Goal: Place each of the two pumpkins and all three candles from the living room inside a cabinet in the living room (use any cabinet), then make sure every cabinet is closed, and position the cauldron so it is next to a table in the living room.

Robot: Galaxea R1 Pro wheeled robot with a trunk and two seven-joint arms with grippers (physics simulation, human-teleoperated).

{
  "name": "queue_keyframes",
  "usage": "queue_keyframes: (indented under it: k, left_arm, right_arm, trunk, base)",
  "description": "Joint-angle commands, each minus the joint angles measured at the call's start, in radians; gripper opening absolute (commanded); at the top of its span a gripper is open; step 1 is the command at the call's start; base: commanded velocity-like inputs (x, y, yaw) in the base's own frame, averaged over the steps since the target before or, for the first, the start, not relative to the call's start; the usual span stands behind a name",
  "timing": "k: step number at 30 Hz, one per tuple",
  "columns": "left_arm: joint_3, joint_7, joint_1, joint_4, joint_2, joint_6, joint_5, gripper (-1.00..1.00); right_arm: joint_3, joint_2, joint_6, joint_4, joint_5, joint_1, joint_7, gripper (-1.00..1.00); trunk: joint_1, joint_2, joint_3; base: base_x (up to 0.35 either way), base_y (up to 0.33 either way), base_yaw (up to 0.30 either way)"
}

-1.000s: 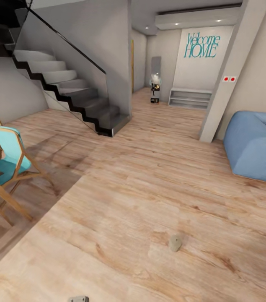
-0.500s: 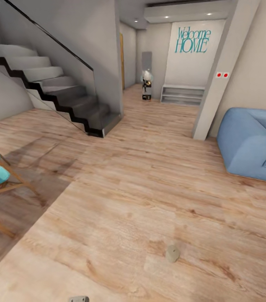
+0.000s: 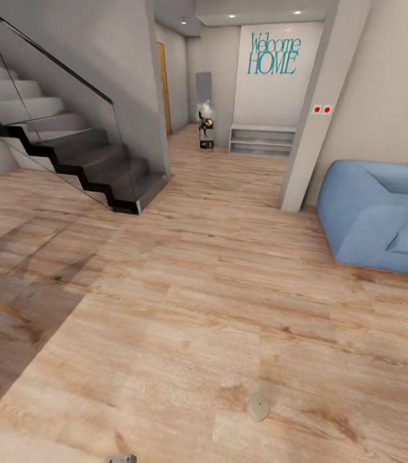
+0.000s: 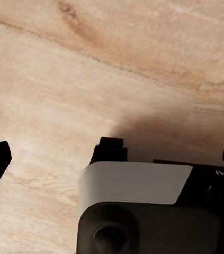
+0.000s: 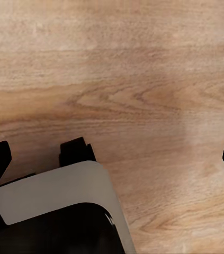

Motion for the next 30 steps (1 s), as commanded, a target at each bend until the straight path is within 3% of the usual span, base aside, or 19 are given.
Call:
queue_keyframes:
  k: [1, 22, 30]
  left_arm:
    - [0.0, 0.0, 0.0, 0.0, 0.0, 0.0, 0.0, 1.0]
    - [-0.001, 0.0, 0.0, 0.0, -0.002, 0.003, 0.0, 1.0]
    - [0.001, 0.001, -0.001, -0.009, -0.004, -0.004, 0.0, 1.0]
  right_arm:
    - [0.0, 0.0, 0.0, 0.0, 0.0, 0.0, 0.0, 1.0]
    - [0.004, -0.002, 0.001, -0.004, 0.014, 0.0, 0.003, 1.0]
    - [0.003, -0.001, 0.003, -0.009, 0.014, 0.0, 0.004, 1.0]
  trunk:
    - [0.0, 0.0, -0.001]
    - [0.0, 0.0, -0.011]
    - [0.0, 0.0, -0.011]
  base:
    - [0.329, 0.0, -0.215]
    - [0.33, 0.0, -0.031]
    - [0.083, 0.0, 0.0]
